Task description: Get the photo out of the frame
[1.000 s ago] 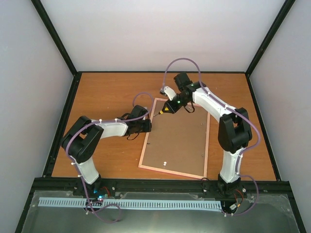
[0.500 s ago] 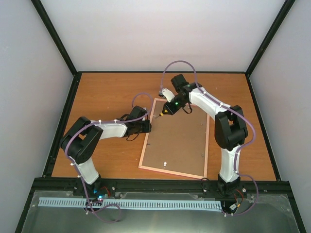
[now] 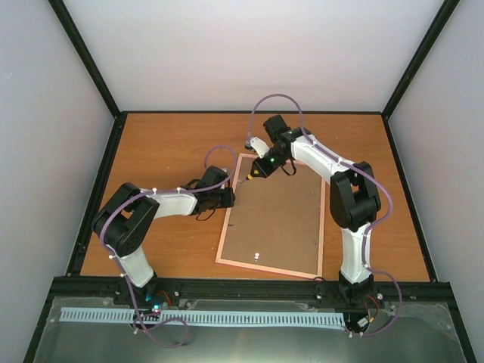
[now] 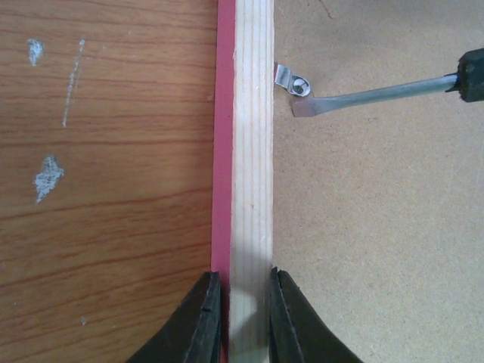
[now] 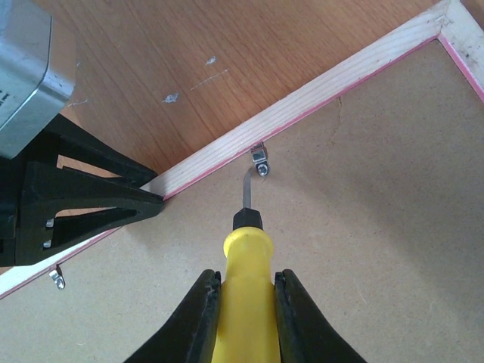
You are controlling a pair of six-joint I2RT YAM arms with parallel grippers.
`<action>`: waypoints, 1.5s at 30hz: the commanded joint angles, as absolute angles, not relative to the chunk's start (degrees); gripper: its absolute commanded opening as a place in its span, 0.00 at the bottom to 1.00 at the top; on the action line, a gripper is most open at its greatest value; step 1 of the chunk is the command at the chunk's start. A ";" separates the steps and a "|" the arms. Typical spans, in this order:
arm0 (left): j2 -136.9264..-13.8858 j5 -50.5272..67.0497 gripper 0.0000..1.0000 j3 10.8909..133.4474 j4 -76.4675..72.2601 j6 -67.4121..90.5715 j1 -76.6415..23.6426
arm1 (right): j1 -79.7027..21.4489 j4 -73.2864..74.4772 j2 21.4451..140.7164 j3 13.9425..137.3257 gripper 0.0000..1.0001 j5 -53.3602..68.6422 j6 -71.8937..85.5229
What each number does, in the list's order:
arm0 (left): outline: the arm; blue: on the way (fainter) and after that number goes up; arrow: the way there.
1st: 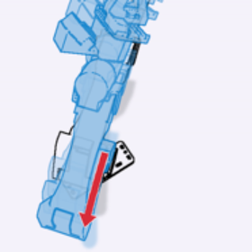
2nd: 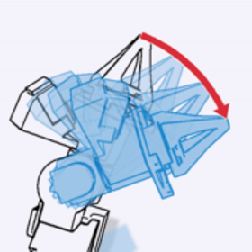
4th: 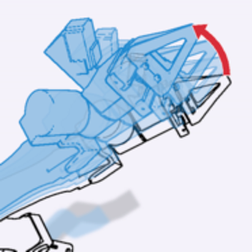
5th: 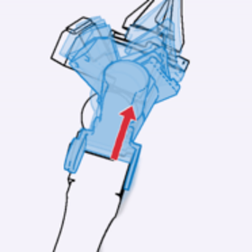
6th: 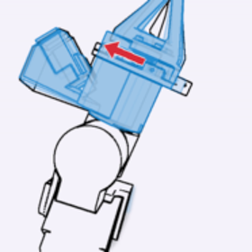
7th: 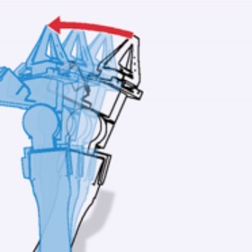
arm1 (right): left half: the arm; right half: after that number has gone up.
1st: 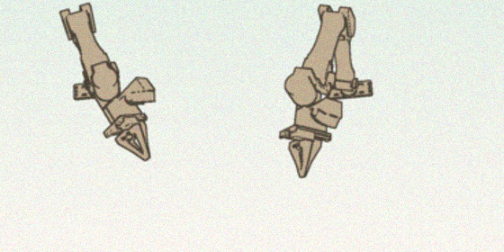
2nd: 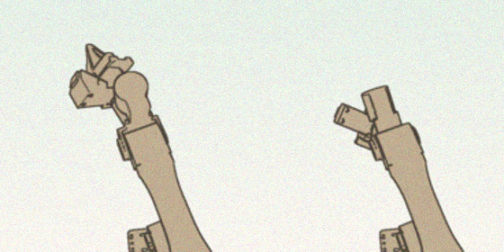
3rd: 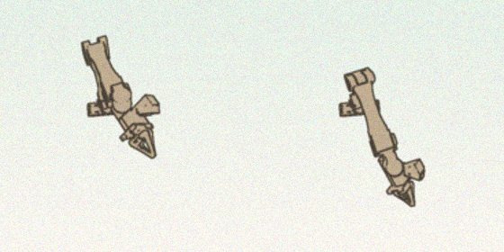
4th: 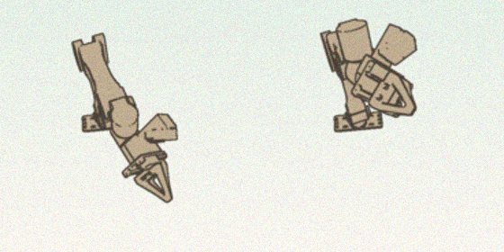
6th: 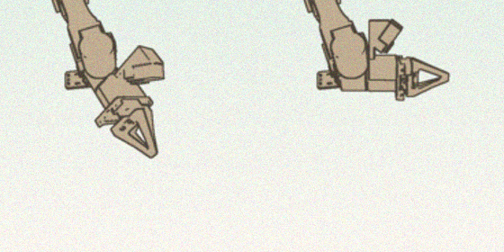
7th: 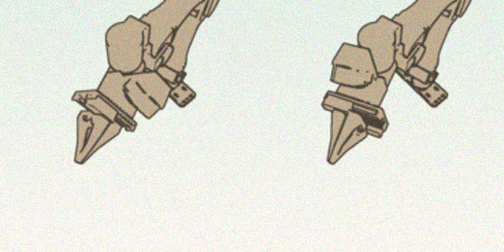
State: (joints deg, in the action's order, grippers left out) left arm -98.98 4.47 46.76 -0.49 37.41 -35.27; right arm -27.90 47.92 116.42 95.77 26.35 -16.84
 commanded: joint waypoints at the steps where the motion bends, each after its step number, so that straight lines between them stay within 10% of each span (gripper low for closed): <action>1: -98.84 6.41 0.01 44.79 4.40 39.81 -36.10 | -28.65 47.81 118.49 97.03 0.03 24.95 -16.11; 45: -99.81 5.46 0.01 46.16 4.70 39.30 -36.12 | -29.00 47.11 99.11 82.56 0.03 15.49 -14.72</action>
State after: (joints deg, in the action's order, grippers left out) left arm -98.72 4.32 46.04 -1.39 37.60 -35.29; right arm -28.99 46.94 107.02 87.22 16.10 -12.99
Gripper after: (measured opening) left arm 0.148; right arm 0.162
